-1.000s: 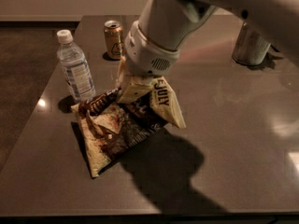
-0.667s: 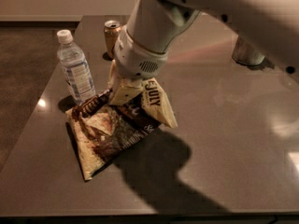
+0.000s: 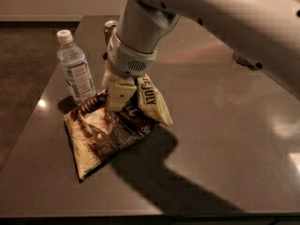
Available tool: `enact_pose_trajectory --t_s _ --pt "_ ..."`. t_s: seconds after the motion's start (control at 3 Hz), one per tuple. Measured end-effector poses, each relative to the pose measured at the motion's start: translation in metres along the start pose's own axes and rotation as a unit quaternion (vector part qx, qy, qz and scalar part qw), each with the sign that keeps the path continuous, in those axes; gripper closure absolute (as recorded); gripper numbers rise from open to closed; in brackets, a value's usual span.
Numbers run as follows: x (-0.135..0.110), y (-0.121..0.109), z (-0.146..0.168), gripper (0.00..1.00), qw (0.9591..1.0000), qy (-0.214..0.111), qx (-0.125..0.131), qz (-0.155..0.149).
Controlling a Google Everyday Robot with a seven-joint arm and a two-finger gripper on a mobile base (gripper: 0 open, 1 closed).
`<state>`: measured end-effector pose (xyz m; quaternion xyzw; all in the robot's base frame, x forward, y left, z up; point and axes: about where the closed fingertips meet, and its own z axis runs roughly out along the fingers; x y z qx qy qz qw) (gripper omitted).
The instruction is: Move brown chip bag near blue plastic bottle
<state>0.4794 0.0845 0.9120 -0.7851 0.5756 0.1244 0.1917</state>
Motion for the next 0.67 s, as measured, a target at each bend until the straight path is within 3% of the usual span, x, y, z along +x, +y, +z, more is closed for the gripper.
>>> enact_pose_trajectory --t_s 0.33,0.67 --pt "0.0159 -0.0145 -0.0056 0.0 0.9994 0.009 0.016 0.028" --pt "0.0173 -0.0156 -0.0065 0.0 0.9993 0.01 0.018 0.031"
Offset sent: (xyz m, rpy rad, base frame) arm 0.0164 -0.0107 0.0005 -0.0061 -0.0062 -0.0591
